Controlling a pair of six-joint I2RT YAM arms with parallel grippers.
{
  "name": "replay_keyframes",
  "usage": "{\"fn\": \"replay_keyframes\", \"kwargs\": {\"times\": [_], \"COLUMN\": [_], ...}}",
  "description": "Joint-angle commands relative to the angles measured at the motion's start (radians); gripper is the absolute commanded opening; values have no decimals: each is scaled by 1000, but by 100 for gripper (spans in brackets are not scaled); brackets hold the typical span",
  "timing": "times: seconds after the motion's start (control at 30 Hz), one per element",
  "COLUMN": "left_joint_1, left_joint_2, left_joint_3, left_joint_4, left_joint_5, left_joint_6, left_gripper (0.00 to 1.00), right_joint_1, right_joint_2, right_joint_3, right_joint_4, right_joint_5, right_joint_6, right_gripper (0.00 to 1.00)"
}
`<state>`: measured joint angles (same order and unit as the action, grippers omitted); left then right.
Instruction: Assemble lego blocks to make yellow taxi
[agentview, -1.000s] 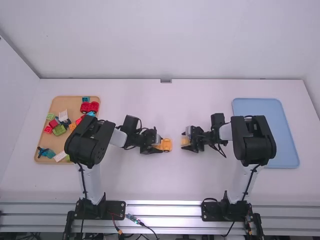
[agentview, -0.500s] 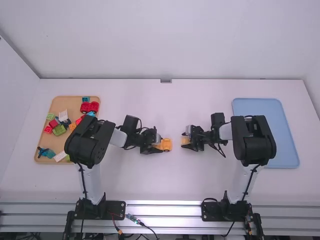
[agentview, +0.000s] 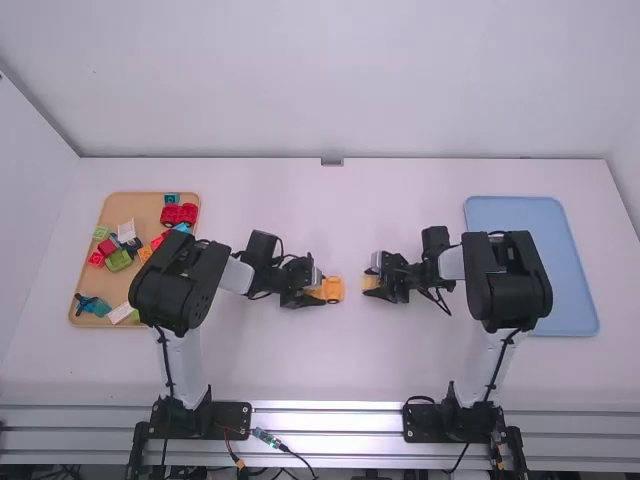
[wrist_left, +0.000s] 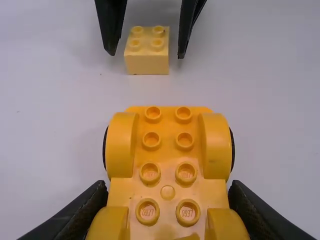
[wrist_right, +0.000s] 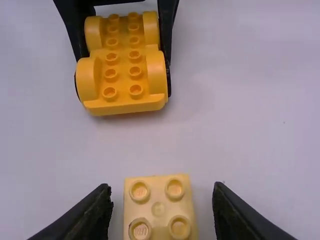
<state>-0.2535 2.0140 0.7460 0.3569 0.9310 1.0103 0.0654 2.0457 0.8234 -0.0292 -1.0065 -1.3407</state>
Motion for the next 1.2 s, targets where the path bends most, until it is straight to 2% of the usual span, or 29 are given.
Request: {"fn": "replay_keyframes", "kwargs": {"times": [0.0,0.27,0.33,0.7,0.97,1.17], "left_joint_1": [3,3,3,2,-1,1], "left_joint_2": [17,17,17,17,17,17], "left_joint_3": [-6,0,0,0,0,0], "left_joint_4": [-1,-5,-5,-1,-1,-1], "left_joint_5": [18,21,21,18,18,-8], "left_joint_6": [-5,-6,-6,-5,-5,-5], "left_gripper": [54,54,54,54,54,53], "right_joint_1": [1,1,1,2,56,108], "right_joint_2": [13,13,13,10,-25,-102], "right_joint_3": [0,0,0,36,130,173], "right_joint_4": [-4,-5,-5,-29,-219,-354], "right_joint_5": [-1,10,9,-27,-5,47], "right_joint_6": [2,2,2,36,-34,-55], "right_gripper": [52,33,30,27,24,23]}}
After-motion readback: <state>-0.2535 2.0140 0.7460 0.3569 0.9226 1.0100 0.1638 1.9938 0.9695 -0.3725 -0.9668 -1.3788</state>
